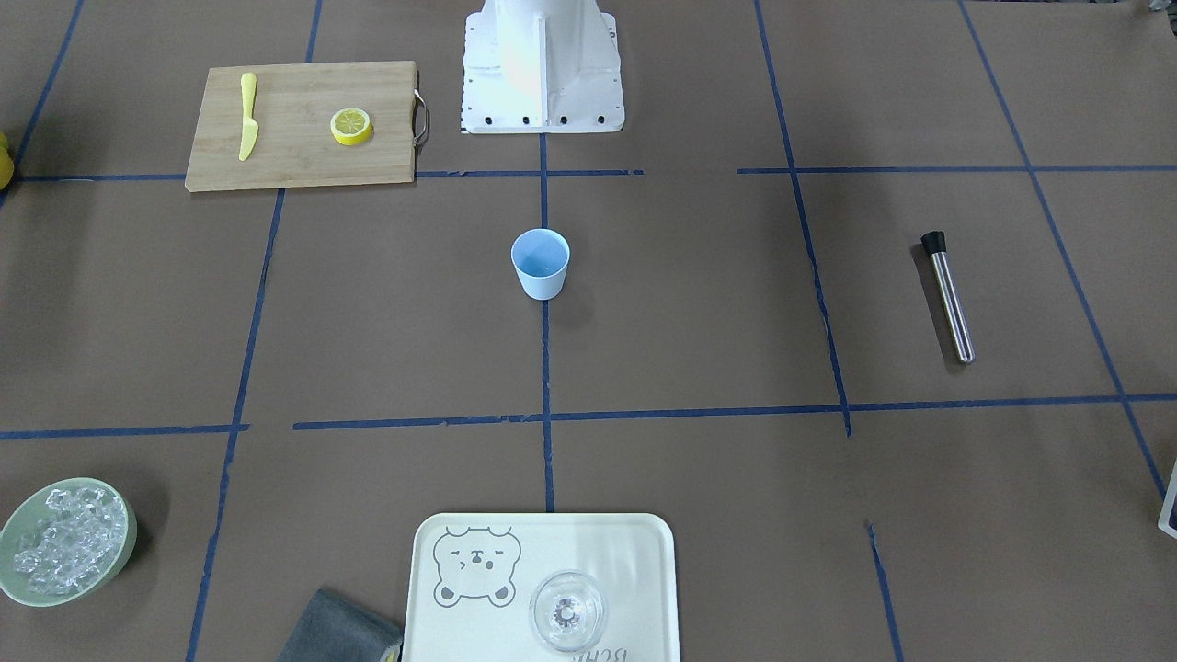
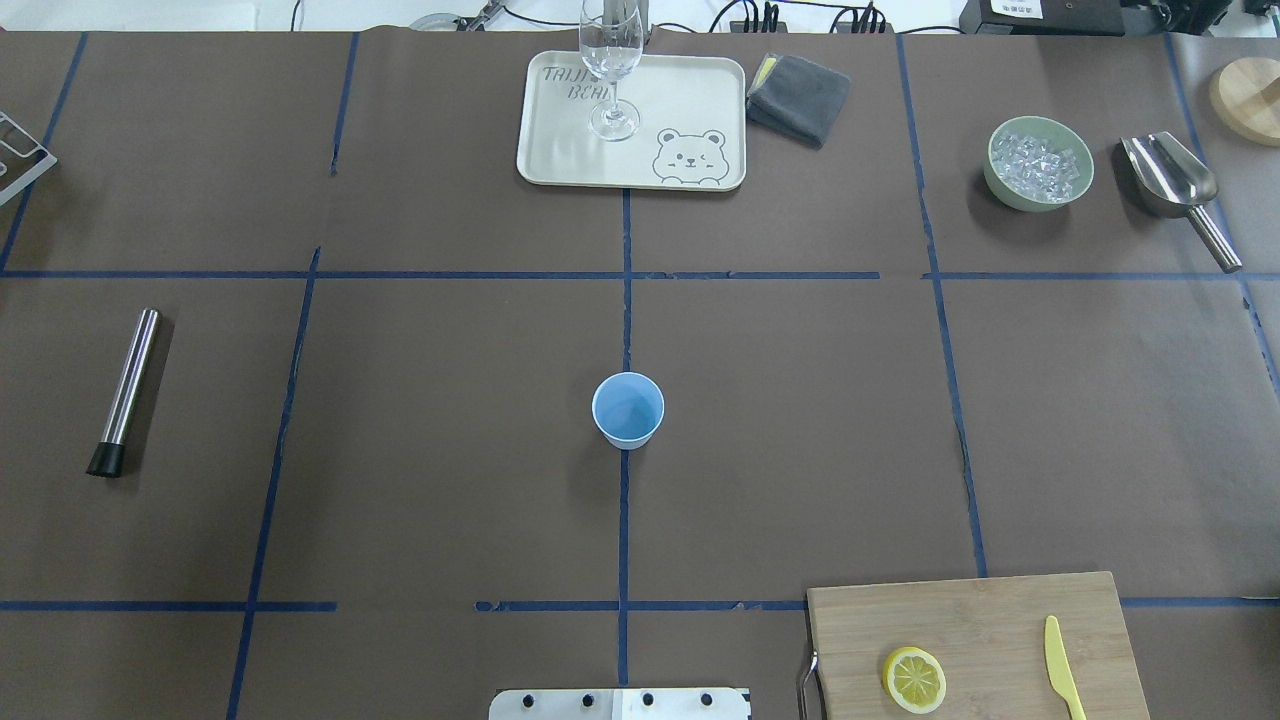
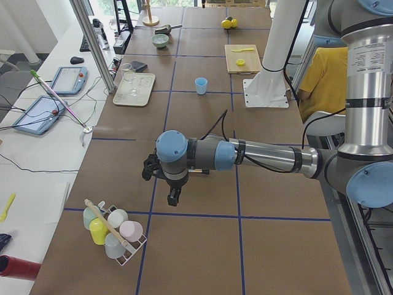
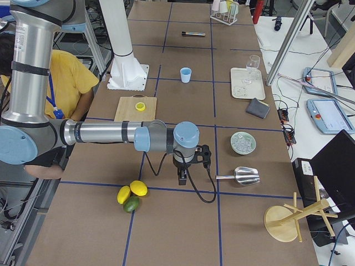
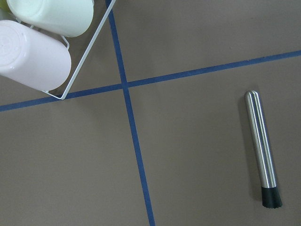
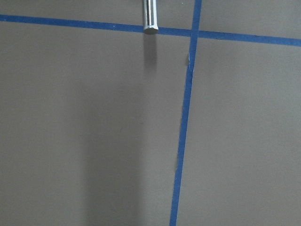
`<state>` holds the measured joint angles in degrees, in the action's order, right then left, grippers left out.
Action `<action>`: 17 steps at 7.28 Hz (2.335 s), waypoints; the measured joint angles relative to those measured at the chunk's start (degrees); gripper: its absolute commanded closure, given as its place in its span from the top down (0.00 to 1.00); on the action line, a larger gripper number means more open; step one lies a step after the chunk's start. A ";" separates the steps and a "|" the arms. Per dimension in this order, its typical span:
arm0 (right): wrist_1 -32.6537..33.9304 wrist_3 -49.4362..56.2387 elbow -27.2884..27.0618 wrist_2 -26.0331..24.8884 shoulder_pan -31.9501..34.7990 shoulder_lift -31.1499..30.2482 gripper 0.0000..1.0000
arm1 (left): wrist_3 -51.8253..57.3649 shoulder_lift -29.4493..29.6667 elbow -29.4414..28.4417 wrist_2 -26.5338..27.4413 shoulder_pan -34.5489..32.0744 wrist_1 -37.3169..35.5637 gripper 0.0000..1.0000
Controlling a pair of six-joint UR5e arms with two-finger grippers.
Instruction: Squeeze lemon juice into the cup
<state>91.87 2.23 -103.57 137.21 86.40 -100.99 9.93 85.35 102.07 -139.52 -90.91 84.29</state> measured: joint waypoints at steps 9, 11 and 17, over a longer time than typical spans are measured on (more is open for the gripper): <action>-6.21 -1.72 -1.37 4.91 -0.85 -0.56 1.00 | 0.07 0.08 1.40 -0.69 -0.10 -0.25 1.00; -11.77 -9.75 -2.35 5.58 -4.49 -0.77 1.00 | 0.12 0.31 1.53 -0.82 -0.06 -0.02 1.00; -30.66 -56.30 -15.61 -4.81 -32.70 -3.84 1.00 | 0.32 0.33 3.53 -0.90 0.12 1.58 1.00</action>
<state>61.21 -54.07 -119.18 132.40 53.70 -104.83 10.25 85.69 105.60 -140.42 -90.79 85.87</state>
